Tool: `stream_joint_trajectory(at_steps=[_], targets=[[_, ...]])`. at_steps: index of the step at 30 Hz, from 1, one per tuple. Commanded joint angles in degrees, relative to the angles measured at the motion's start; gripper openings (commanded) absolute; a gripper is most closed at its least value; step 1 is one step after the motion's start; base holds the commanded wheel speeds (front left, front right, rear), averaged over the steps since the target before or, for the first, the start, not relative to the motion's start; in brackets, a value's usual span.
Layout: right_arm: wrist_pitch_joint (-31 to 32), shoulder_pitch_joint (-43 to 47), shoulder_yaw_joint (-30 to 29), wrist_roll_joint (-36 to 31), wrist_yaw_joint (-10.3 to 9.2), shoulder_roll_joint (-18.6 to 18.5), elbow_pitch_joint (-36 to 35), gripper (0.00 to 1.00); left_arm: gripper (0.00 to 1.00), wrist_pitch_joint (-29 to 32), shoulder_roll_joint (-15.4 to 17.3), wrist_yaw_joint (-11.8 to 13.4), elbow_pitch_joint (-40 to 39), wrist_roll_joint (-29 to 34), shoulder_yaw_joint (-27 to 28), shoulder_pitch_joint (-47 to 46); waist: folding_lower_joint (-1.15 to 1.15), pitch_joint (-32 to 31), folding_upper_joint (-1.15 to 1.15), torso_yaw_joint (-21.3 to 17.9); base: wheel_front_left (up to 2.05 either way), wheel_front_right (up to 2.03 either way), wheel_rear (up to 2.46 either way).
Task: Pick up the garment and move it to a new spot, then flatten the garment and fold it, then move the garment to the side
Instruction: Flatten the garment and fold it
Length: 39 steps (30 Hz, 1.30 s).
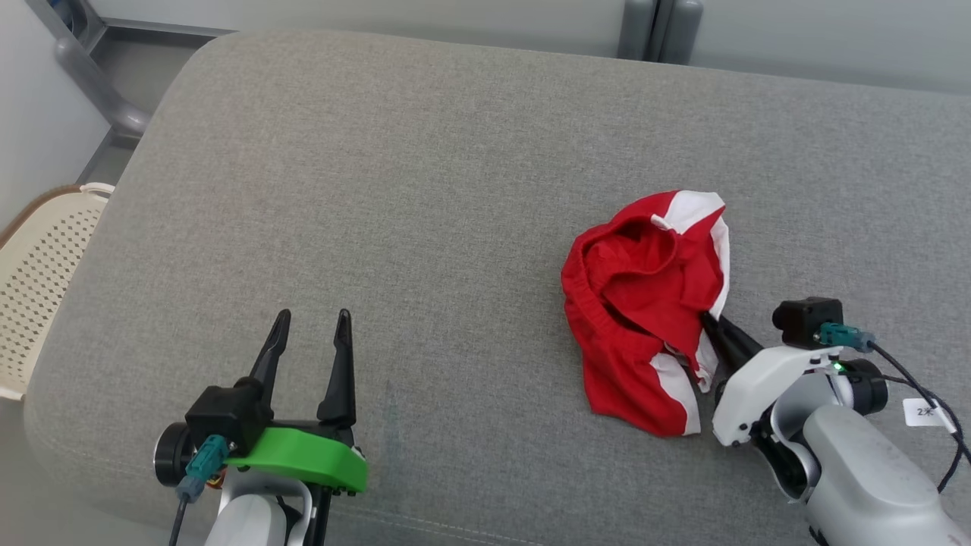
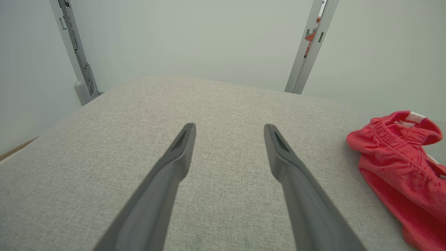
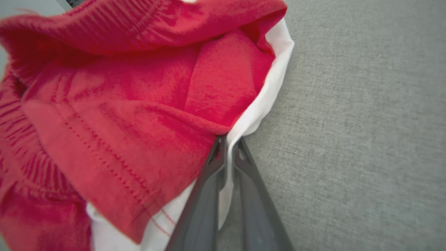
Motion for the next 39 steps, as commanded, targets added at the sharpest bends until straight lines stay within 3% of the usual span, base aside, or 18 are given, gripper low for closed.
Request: stream_joint_trajectory(at_steps=[1,8,15,22,23,24,25,39], targets=[[-0.9,-0.8,0.1,0.0,-0.10,-1.3,0.3,0.00,1.00,-0.1,0.1,0.5,0.1,0.1,0.3,-0.5,0.00,-0.4,0.00,-0.4,0.00,0.00,0.00],[-4.8,0.1,-0.7,-2.3,-0.10,-7.6,-1.4,0.00,1.00,-0.1,0.1,0.6,-0.1,0.1,0.6,1.0,0.00,-2.6,0.00,-2.6,0.00,0.00,0.00],[-5.4,6.0,-5.8,-3.2,-0.10,-13.5,-5.6,0.00,1.00,-0.1,0.1,0.2,0.1,0.4,0.8,1.9,0.00,-3.9,0.00,-5.4,0.00,0.00,0.00],[-3.9,14.5,-12.9,-3.1,-0.10,-13.7,-9.4,0.00,1.00,-0.1,0.1,0.1,-0.1,0.8,1.1,1.9,0.00,-3.7,0.00,-7.0,0.00,0.00,0.00],[-3.7,15.2,-13.8,-3.4,-0.10,-13.3,-10.1,0.36,1.00,-0.1,0.1,0.1,-0.1,0.9,1.2,1.9,0.00,-3.7,0.00,-7.3,0.00,0.00,0.00],[-3.8,15.6,-14.5,-3.7,-0.10,-13.1,-10.7,0.87,1.00,-0.1,0.1,-0.1,-0.1,1.0,1.3,1.9,0.00,-3.7,0.00,-7.4,0.00,0.00,0.00],[-3.9,16.0,-15.1,-4.0,-0.10,-12.6,-11.4,1.00,1.00,-0.1,0.1,-0.1,0.0,1.1,1.4,1.8,0.00,-3.6,0.00,-7.6,0.00,0.00,0.00],[-1.6,14.6,-17.5,-10.2,-0.10,-8.3,-21.0,1.00,1.00,-0.1,0.1,-0.7,0.7,1.7,1.5,1.7,0.00,-4.9,0.00,-7.1,0.00,0.00,0.00]])
